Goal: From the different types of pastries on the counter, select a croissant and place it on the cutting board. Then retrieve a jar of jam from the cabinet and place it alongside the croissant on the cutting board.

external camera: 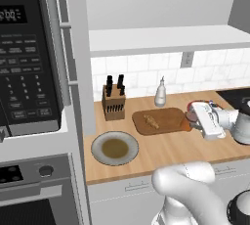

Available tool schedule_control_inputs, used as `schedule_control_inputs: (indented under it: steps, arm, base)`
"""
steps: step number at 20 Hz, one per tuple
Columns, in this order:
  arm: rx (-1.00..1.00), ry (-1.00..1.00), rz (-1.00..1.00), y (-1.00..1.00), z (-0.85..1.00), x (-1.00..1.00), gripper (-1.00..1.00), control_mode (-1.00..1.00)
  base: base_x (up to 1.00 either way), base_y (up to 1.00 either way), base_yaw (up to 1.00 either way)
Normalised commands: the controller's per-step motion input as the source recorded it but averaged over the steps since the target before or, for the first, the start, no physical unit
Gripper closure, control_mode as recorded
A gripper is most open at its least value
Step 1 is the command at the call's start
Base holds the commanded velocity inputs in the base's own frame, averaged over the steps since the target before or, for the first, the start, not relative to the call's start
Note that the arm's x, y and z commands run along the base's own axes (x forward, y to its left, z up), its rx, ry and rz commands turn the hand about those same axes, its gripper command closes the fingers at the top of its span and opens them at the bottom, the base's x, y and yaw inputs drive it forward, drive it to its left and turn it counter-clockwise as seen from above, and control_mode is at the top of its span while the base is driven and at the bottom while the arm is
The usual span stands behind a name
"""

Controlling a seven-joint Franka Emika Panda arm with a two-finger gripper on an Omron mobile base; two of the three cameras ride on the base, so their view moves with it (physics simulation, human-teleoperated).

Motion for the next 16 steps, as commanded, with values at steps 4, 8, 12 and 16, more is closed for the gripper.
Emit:
schedule_control_inputs:
  steps: [4, 8, 12, 16]
  arm:
    - [0.12, -0.18, 0.31, -0.32, -0.31, 0.97, 1.0, -1.0]
    - [-0.54, 0.36, -0.02, -0.15, -0.86, 0.1, 1.0, -1.0]
    - [-0.31, 0.2, -0.02, -0.06, -0.49, 0.28, 1.0, -1.0]
    - [0.0, -0.05, 0.0, 0.0, 0.0, 0.58, 1.0, -1.0]
  base:
    - [0.0, 0.0, 0.0]
    - [0.0, 0.0, 0.0]
    - [0.0, 0.0, 0.0]
    - [0.0, 0.0, 0.0]
